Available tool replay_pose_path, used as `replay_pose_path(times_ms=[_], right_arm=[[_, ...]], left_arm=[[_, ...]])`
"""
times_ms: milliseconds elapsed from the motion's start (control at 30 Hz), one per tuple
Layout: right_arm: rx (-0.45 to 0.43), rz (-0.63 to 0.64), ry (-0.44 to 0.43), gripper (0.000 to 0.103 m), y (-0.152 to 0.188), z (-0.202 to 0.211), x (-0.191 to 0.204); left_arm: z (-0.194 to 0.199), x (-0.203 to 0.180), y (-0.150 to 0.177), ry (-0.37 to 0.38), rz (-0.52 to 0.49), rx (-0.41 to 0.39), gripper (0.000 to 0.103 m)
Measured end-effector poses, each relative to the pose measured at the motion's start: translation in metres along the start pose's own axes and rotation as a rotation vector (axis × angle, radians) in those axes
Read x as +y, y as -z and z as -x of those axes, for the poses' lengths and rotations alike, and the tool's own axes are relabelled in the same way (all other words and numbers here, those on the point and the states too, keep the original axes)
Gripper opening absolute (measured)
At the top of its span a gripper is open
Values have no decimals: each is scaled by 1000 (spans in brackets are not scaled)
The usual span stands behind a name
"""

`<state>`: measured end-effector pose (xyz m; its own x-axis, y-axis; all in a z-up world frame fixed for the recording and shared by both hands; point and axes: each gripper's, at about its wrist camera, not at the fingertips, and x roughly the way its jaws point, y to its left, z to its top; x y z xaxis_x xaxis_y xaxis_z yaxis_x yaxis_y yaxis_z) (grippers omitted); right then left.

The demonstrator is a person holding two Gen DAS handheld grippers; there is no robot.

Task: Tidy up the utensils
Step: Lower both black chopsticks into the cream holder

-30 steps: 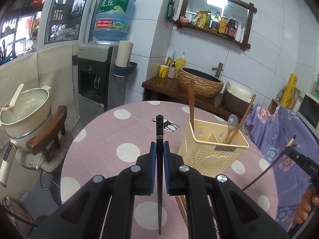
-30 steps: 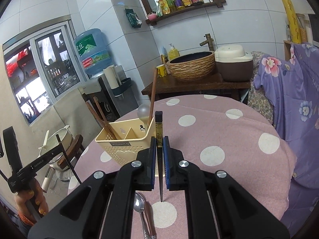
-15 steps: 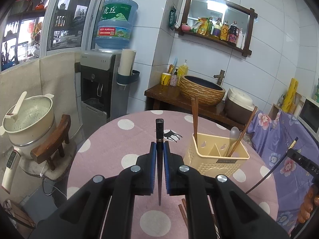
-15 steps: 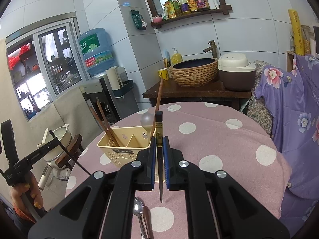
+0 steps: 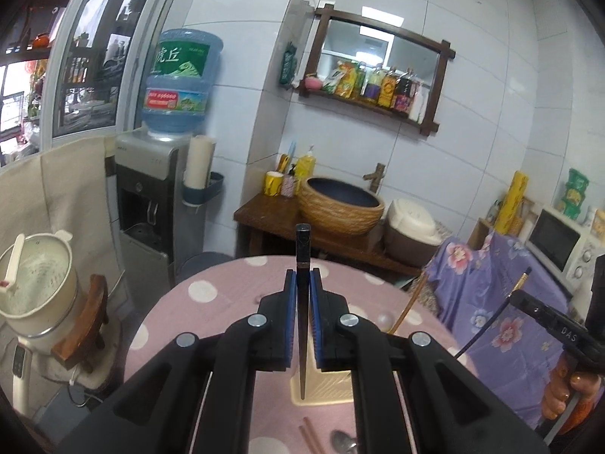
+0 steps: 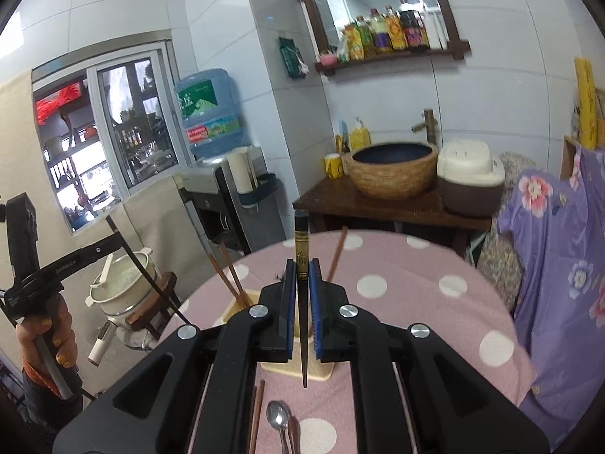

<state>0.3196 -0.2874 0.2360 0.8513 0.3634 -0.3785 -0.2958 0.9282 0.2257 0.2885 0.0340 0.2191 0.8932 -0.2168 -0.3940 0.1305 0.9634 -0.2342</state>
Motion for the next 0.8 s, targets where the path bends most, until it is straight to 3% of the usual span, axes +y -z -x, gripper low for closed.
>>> replay_pose_path(times_ms=[200,333,467,800], right_arm=[[-73,-8,13,8,-56,4,16],[-74,-32,14,8,-69,-14,21],[-55,-37,38,8,-53,-40,19],[51,-4,66,8,19,-95,22]], left_arm=[[-7,-21,-41,27,10,-44,8],[-22,-34,-50,40,18,-53,8],[-44,-40,-37,13,9,-42,8],[-95,-37,30,-32,-18,87,8]])
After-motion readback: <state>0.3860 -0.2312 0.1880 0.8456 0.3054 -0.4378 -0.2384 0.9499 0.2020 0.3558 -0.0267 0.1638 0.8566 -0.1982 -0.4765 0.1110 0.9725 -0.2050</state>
